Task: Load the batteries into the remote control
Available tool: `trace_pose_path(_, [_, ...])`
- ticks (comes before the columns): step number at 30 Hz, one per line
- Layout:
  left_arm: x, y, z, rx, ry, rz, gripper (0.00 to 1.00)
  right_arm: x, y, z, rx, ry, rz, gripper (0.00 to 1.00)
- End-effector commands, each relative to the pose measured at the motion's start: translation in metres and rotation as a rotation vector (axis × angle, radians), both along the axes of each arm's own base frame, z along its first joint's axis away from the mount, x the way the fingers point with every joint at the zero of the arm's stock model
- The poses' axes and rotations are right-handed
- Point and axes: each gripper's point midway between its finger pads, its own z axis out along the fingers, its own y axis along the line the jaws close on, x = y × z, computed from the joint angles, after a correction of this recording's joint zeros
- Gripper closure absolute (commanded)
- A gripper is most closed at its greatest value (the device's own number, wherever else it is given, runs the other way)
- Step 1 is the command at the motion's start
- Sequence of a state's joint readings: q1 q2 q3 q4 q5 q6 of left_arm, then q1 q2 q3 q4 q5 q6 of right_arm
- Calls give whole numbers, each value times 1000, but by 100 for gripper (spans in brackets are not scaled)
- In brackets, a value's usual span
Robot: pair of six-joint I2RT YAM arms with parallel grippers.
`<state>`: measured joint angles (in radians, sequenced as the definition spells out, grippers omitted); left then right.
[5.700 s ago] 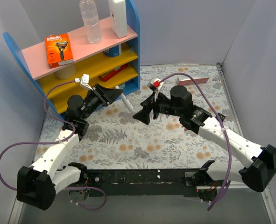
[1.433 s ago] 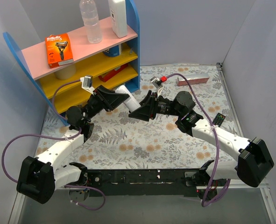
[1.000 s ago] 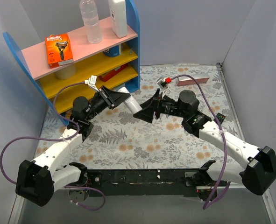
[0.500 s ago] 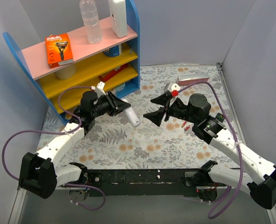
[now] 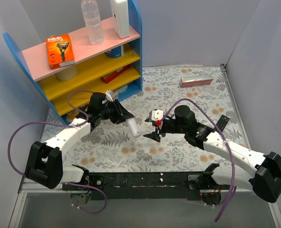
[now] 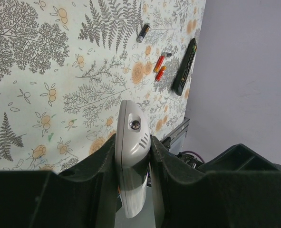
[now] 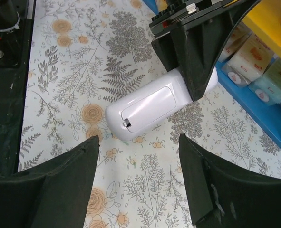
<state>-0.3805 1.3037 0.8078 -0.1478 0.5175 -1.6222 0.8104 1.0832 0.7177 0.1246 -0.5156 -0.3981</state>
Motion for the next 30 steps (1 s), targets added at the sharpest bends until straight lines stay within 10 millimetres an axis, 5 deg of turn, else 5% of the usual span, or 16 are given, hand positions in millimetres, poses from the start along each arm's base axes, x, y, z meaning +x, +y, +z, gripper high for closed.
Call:
trace_pose_path(1, [-1,-4,16,-24,-25,-45,100,2,12,17,69,-125,35,27])
trace_pose_path(30, [-6,-10,23,-58,-6,-82,100,0,31,-16,16,-109,58,37])
